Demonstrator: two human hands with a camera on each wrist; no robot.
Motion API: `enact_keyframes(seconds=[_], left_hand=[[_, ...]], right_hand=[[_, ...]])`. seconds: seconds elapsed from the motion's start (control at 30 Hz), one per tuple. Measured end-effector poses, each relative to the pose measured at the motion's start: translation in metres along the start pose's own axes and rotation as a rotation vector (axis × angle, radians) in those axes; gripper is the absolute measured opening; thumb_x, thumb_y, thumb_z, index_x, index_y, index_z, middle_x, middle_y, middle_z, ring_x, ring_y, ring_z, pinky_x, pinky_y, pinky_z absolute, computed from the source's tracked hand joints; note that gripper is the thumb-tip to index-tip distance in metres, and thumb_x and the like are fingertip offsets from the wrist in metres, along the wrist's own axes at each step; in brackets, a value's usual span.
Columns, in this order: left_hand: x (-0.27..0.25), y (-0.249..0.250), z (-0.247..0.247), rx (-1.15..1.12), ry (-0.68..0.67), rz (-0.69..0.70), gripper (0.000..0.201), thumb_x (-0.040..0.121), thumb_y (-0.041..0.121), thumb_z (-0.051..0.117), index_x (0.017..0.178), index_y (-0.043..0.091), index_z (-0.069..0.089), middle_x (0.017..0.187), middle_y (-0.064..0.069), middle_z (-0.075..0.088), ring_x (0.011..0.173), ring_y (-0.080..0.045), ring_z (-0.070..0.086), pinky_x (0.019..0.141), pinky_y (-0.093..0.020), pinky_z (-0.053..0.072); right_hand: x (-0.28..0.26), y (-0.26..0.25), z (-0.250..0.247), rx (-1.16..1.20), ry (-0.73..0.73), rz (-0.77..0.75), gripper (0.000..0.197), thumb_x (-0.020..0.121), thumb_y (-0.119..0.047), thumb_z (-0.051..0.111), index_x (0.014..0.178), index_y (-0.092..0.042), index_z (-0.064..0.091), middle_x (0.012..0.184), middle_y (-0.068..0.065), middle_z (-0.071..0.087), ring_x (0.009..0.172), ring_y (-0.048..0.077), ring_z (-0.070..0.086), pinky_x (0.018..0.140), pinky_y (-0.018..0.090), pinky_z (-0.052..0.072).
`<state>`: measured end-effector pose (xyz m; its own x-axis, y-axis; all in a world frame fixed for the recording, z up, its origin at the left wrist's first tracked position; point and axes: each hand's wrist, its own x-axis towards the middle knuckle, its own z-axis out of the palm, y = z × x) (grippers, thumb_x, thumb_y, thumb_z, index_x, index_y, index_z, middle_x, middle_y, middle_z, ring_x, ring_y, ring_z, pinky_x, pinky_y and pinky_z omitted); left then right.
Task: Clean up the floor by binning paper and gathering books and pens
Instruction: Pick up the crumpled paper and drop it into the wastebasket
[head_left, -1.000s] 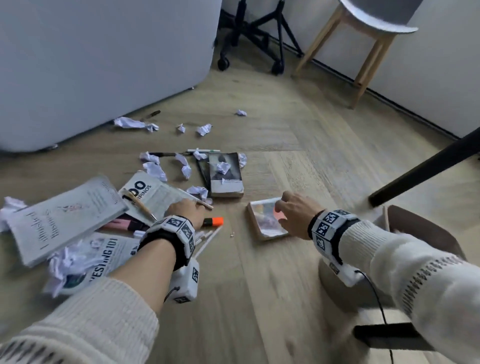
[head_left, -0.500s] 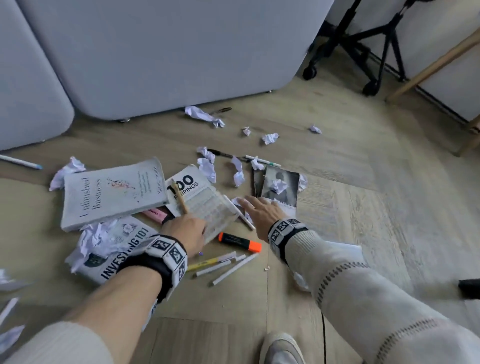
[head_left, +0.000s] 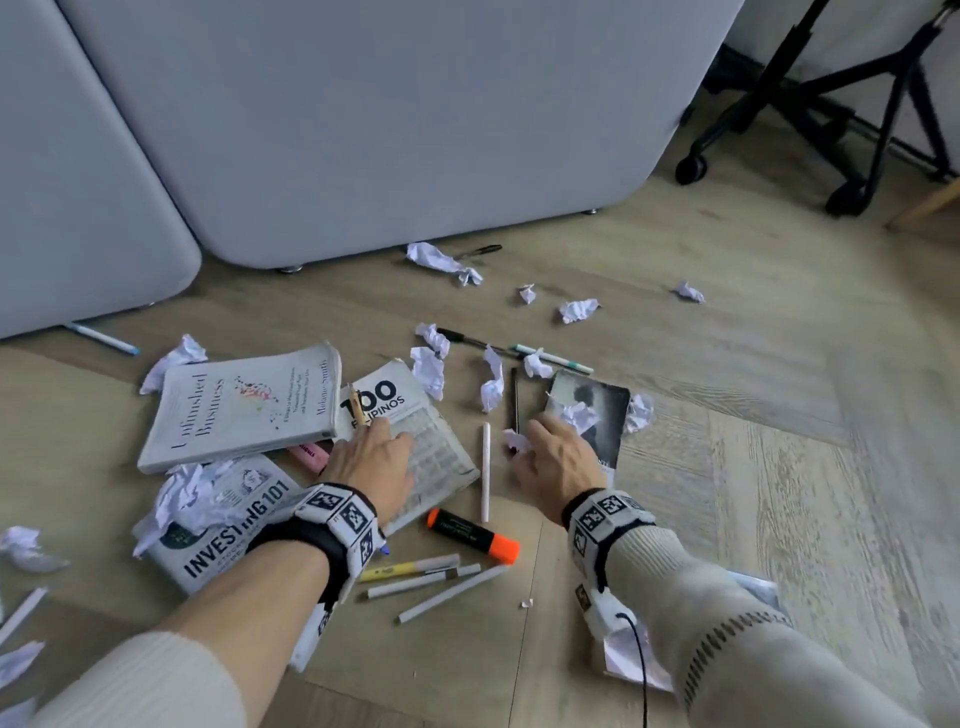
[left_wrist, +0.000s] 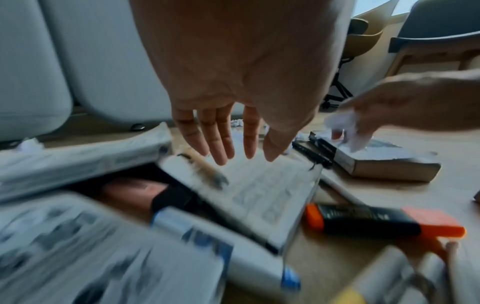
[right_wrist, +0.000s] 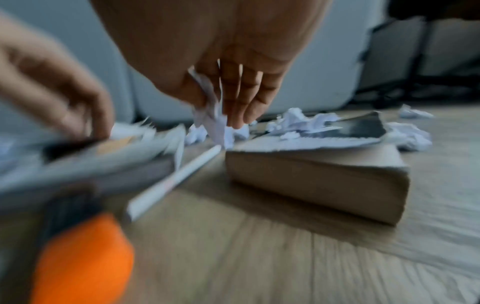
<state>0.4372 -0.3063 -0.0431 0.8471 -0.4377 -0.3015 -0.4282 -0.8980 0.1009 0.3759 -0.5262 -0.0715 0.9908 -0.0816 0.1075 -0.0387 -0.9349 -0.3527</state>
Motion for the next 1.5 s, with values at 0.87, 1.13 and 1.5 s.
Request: enact_keyframes(seconds=[0.87, 1.13, 1.5], left_hand=[[0.143, 0.107, 0.004, -0.098, 0.094, 0.067, 0.019, 0.097, 0.014, 0.046, 0.105, 0.007, 0.062, 0.106, -0.010, 0.061, 0.095, -0.026, 0.060, 0.072, -0.032, 0.041], [0.174, 0.140, -0.012, -0.251, 0.291, 0.156, 0.007, 0.091, 0.004, 0.038, 0.096, 0.007, 0.040, 0.087, -0.015, 0.052, 0.073, -0.026, 0.047, 0.060, -0.034, 0.035], [0.185, 0.154, 0.016, 0.059, 0.060, 0.262, 0.028, 0.096, 0.003, 0.037, 0.121, 0.009, 0.047, 0.128, -0.014, 0.037, 0.109, -0.029, 0.044, 0.077, -0.031, 0.043]], right_hand=[[0.028, 0.065, 0.010, -0.401, -0.289, 0.016, 0.011, 0.094, -0.022, 0.052, 0.097, -0.011, 0.051, 0.093, 0.012, 0.061, 0.058, 0.027, 0.064, 0.042, 0.028, 0.031], [0.033, 0.163, -0.063, -0.206, -0.069, 0.465, 0.029, 0.097, -0.029, 0.034, 0.076, -0.012, 0.044, 0.084, 0.005, 0.046, 0.073, 0.019, 0.045, 0.067, 0.030, 0.039], [0.019, 0.170, -0.020, -0.287, -0.321, 0.268, 0.057, 0.093, -0.017, 0.049, 0.143, -0.021, 0.021, 0.127, 0.010, 0.035, 0.062, 0.018, 0.055, 0.050, 0.024, 0.041]])
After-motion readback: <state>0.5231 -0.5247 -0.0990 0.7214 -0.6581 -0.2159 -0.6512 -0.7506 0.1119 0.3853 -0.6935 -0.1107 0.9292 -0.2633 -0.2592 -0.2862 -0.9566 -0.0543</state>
